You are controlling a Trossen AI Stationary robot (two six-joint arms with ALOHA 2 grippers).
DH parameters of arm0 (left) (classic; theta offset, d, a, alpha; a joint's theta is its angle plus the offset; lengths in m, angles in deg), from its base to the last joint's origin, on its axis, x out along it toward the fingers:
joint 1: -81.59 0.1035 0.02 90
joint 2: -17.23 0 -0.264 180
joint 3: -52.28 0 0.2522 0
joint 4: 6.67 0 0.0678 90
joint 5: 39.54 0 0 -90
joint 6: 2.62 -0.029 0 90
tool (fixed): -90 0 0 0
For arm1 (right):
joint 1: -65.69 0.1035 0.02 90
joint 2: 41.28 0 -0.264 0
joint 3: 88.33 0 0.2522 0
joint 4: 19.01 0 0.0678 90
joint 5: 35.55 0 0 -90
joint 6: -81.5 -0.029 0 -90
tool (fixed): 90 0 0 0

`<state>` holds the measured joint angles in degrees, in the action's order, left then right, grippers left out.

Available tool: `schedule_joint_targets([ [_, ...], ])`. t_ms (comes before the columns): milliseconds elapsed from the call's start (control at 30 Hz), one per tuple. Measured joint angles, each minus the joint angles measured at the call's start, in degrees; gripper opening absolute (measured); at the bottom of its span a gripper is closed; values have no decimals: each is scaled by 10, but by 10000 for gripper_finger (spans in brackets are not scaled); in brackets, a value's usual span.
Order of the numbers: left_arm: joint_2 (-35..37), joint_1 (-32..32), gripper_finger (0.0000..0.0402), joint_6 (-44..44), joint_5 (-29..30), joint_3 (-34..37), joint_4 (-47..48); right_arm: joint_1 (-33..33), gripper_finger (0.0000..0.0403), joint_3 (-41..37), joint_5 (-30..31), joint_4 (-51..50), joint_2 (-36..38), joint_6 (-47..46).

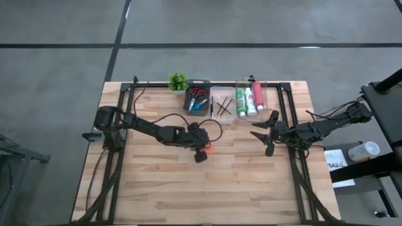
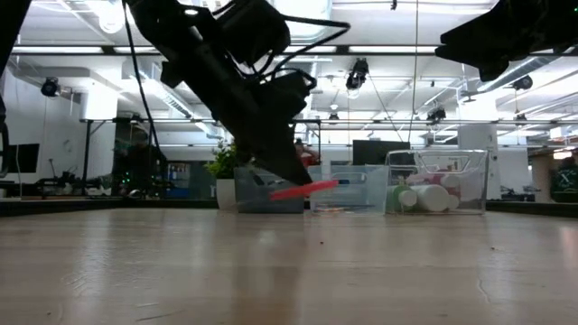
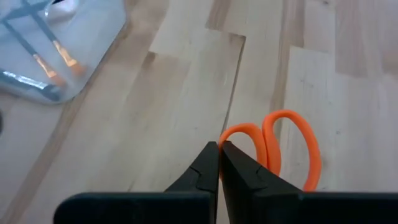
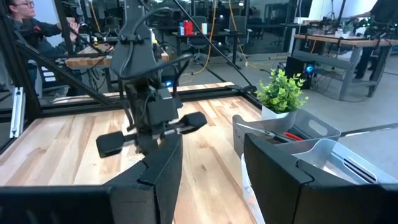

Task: Pick & Place Paint Supplies
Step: Put the orange scissors into the black bin

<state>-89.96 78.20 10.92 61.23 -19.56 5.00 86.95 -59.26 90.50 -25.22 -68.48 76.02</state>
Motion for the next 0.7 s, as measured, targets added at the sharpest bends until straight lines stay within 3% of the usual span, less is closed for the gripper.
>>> schedule_joint_targets([
  [333,59,8,12,78,14,0,28,0,168,0,0,0,0,1],
  [567,124,30,12,137,134,-1,25,0,168,0,0,0,0,0],
  [700,156,67,12,222,190,-1,22,0,168,0,0,0,0,0],
])
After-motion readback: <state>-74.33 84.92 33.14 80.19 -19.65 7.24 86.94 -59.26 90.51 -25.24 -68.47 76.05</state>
